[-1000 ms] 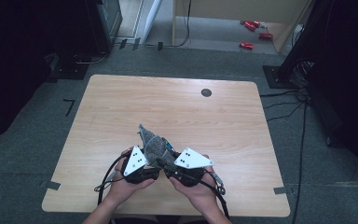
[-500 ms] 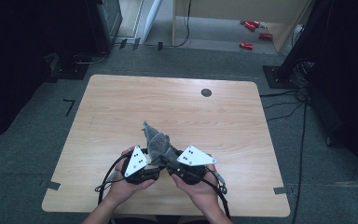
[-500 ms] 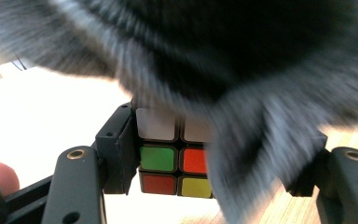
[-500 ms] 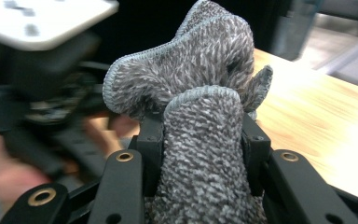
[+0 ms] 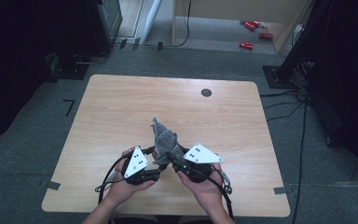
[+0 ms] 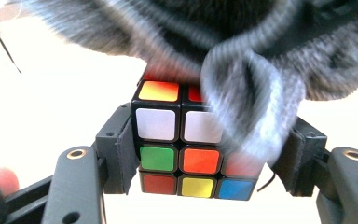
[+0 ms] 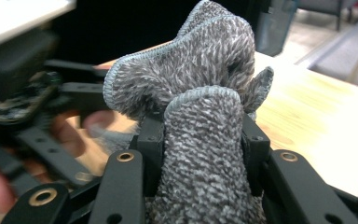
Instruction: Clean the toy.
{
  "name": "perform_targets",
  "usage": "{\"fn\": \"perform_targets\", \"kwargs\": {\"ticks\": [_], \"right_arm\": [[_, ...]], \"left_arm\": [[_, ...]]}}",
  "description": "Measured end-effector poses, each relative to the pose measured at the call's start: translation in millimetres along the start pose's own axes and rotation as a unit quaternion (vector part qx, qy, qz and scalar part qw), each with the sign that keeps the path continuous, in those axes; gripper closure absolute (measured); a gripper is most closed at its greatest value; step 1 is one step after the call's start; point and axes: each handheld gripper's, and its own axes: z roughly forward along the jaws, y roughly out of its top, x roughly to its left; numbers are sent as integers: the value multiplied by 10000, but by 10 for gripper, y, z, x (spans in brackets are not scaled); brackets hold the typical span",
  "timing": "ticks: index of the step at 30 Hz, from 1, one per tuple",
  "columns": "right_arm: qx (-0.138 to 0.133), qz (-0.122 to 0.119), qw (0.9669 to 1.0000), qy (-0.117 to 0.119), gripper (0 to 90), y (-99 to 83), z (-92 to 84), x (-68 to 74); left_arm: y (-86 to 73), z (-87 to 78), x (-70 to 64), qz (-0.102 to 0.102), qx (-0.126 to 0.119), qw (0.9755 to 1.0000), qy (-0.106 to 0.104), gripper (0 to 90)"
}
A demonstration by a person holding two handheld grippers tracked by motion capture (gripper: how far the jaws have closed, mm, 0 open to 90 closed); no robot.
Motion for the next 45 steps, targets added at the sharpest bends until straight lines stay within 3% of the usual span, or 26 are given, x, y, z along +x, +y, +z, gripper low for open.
{"fn": "perform_targets", "kwargs": {"ticks": [2, 6, 8, 12, 15, 18, 20, 22, 24, 26, 29, 32, 34, 37, 39, 41, 45], "right_arm": [[-20, -11, 10000, 73, 625, -4, -1, 34], [27, -362, 9981, 503, 621, 10, 65, 251], [26, -236, 9979, 602, 623, 28, 48, 219], [46, 148, 9999, -4, 624, 36, -79, -82], [-134, 463, 9987, -163, 623, 52, -233, -318], [-484, 1014, 9934, 230, 624, 62, -322, -460], [-636, 1209, 9896, 456, 624, 60, -331, -480], [-708, 1293, 9863, 745, 624, 53, -308, -460], [-696, 1353, 9837, 963, 624, 26, -262, -424], [-601, 1385, 9824, 1104, 627, -31, -190, -381], [-673, 1623, 9772, 1189, 628, -119, -121, -396], [-524, 1564, 9800, 1115, 628, -161, -93, -431], [-500, 1583, 9798, 1117, 628, -170, -89, -448], [-390, 1543, 9827, 952, 628, -182, -93, -478], [-349, 1604, 9822, 916, 629, -215, -75, -496], [-245, 1583, 9820, 1000, 629, -251, -35, -476], [33, 1378, 9830, 1211, 629, -302, 75, -394]], "left_arm": [[-1, -3, 7, 2, 24, 10000, 4, 345], [-7, 4, -15, 69, 63, 10000, -7, 345], [-2, -2, -18, 84, -7, 10000, -20, 345], [2, -32, 6, 22, -154, 9999, -57, 345], [12, -84, 42, -11, -400, 9992, -83, 345], [16, -132, 63, 14, -690, 9974, -223, 344], [12, -144, 53, 113, -805, 9962, -306, 344], [10, -149, 28, 205, -896, 9951, -371, 344], [16, -159, 19, 175, -976, 9941, -437, 344], [26, -173, 24, 147, -958, 9944, -412, 343], [7, -181, 48, 173, -887, 9952, -385, 341], [11, -179, 49, 155, -914, 9950, -373, 337], [14, -187, 53, 140, -956, 9945, -407, 337], [23, -211, 78, 40, -1064, 9935, -415, 338], [30, -239, 119, -137, -1196, 9917, -459, 338], [35, -266, 169, -360, -1305, 9895, -516, 339], [28, -298, 237, -584, -1374, 9872, -560, 337]]}}
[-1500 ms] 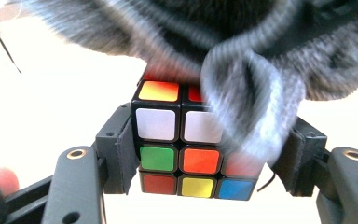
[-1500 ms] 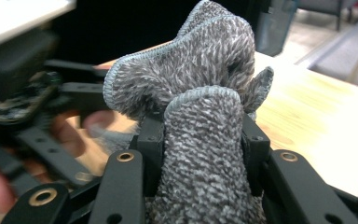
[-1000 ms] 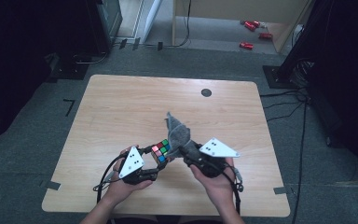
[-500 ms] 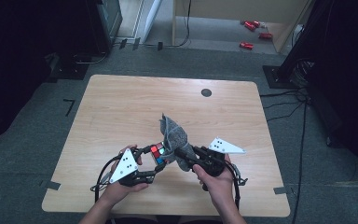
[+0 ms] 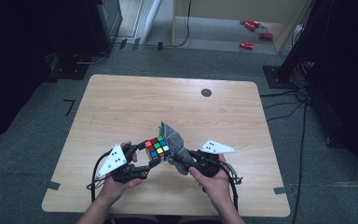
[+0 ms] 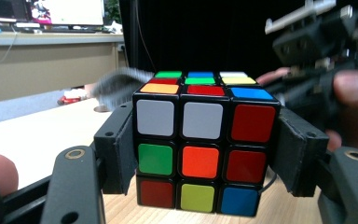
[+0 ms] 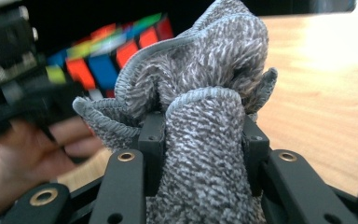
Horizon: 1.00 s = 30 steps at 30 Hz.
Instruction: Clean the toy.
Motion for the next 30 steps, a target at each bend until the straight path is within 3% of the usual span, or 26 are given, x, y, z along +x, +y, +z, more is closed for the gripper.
{"fn": "perform_targets", "kwargs": {"ticks": [3, 6, 8, 10, 16, 18, 23, 28, 30], "right_arm": [[24, 50, 10000, 53, 629, 11, -20, -26], [-428, 232, 9986, 208, 632, 99, -139, -43], [-558, 139, 9981, 224, 632, 140, -182, -19], [-419, 0, 9990, 124, 631, 130, -168, -5], [129, 24, 9997, 193, 628, -20, -12, -102], [76, 20, 9998, 206, 628, -9, -19, -101], [-373, -84, 9989, 254, 628, 103, -119, -35], [-43, -57, 9997, 253, 628, -26, 14, -62], [41, -151, 9996, 236, 628, -49, 51, -42]], "left_arm": [[-15, 12, 22, -40, 62, 10000, -31, 338], [-44, 56, -12, 19, 241, 9996, -122, 339], [-43, 74, -49, 64, 242, 9995, -168, 339], [-27, 73, -60, 46, 199, 9996, -184, 339], [-11, 31, 5, -118, 118, 9998, -141, 338], [-23, 39, 14, -129, 165, 9997, -121, 338], [-25, 52, -9, -109, 216, 9996, -142, 339], [39, 0, 13, -152, 95, 9998, -112, 338], [38, -11, 30, -203, 67, 9997, -116, 337]]}}
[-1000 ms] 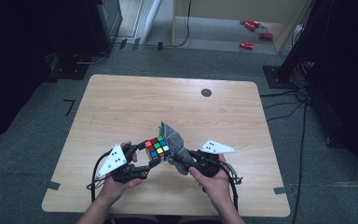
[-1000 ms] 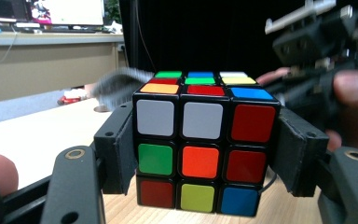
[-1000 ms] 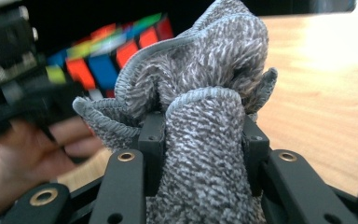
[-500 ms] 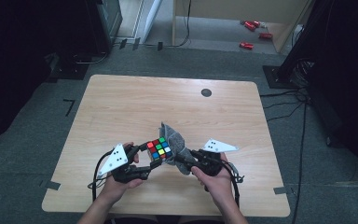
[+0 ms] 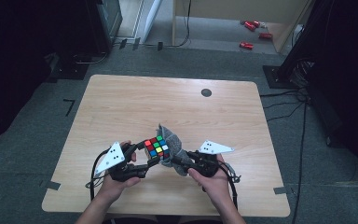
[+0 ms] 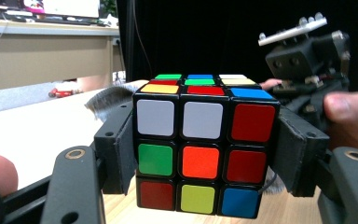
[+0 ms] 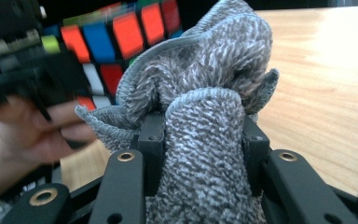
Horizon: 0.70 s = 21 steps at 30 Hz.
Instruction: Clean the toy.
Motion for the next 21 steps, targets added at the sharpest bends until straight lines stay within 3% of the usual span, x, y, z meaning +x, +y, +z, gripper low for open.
{"fn": "perform_targets", "kwargs": {"ticks": [7, 11, 14, 18, 21], "right_arm": [[-520, -238, 9984, 22, 629, 123, -135, 87], [-315, -195, 9993, 102, 628, 46, -53, 71], [-56, -63, 9999, 152, 627, -64, 77, 85], [186, -235, 9987, 420, 627, -140, 276, 263], [278, -477, 9979, 351, 631, -152, 331, 374]], "left_arm": [[-7, 13, 21, -122, 3, 9999, -22, 338], [17, -32, 89, -439, -184, 9984, 320, 336], [4, -64, 129, -726, -444, 9955, 406, 337], [-20, -4, 72, -675, -373, 9965, 328, 339], [-39, 27, 40, -633, -322, 9970, 317, 339]]}}
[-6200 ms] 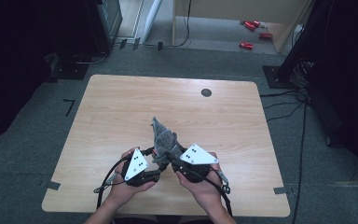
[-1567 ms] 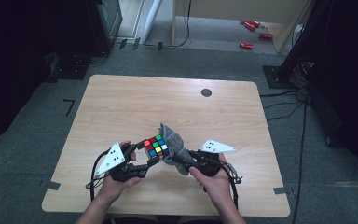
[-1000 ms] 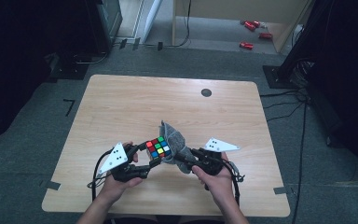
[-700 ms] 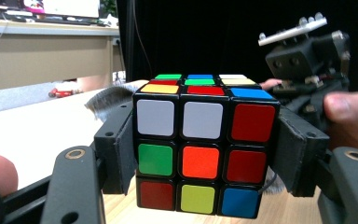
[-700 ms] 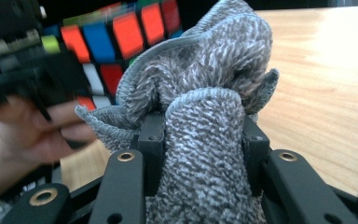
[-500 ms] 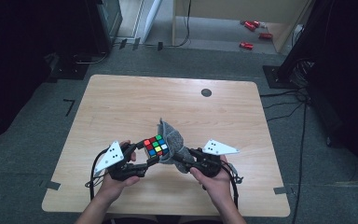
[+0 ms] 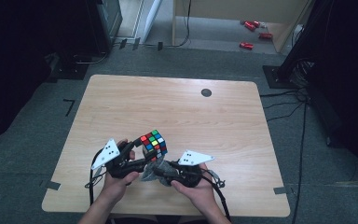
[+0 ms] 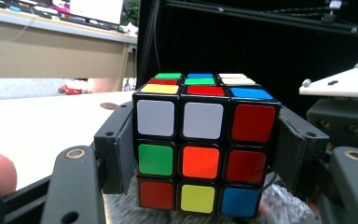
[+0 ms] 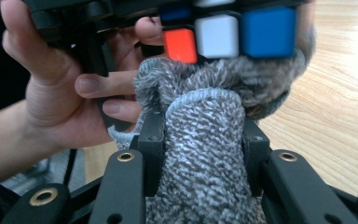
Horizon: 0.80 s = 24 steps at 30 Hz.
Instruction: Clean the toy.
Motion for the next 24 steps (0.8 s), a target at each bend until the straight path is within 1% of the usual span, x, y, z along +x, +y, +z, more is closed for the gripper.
{"fn": "perform_targets", "kwargs": {"ticks": [1, 2, 4, 5, 6, 7, 9, 11, 13, 15, 17, 19, 20, 22, 23, 24], "right_arm": [[17, -48, 9999, -140, 634, 9, -16, -5], [-35, -37, 9996, -275, 638, 17, -48, -32], [-209, 191, 9982, -527, 641, 25, -131, -110], [-389, 393, 9960, -698, 641, 22, -191, -170], [-486, 510, 9943, -794, 640, 17, -229, -200], [-513, 561, 9937, -818, 640, 13, -245, -207], [-431, 493, 9953, -718, 639, 4, -213, -167], [-357, 372, 9963, -695, 639, -9, -138, -81], [-287, 331, 9976, -531, 640, -21, -54, 6], [-233, 249, 9984, -440, 640, -23, 0, 74], [-248, 190, 9982, -503, 642, -1, -1, 87], [-365, 264, 9968, -658, 643, 26, -56, 44], [-458, 353, 9954, -768, 643, 31, -92, 14], [-626, 486, 9915, -1032, 642, 28, -144, -27], [-642, 529, 9911, -1043, 642, 21, -144, -27], [-618, 536, 9917, -992, 641, 11, -122, -10]], "left_arm": [[-4, 1, 1, -8, -11, 10000, 14, 340], [-3, -3, 6, -18, -6, 10000, 17, 341], [0, -9, 15, -36, -28, 10000, 35, 341], [0, -8, 17, -38, -35, 10000, 45, 341], [-1, -4, 19, -46, -34, 10000, 49, 341], [-3, 1, 20, -41, -17, 10000, 47, 342], [-10, 9, 17, -20, 15, 10000, 67, 341], [-13, 9, 16, -23, 21, 10000, 86, 341], [-12, 2, 19, -26, 13, 9999, 104, 341], [-7, -11, 25, -38, 16, 9999, 118, 341], [3, -21, 29, -97, -18, 9999, 134, 342], [23, -35, 34, -147, -31, 9998, 119, 342], [29, -38, 33, -140, -39, 9998, 112, 342], [33, -32, 27, -108, -32, 9999, 124, 342], [31, -27, 25, -98, -20, 9999, 134, 342], [28, -23, 25, -101, -8, 9999, 140, 342]]}}
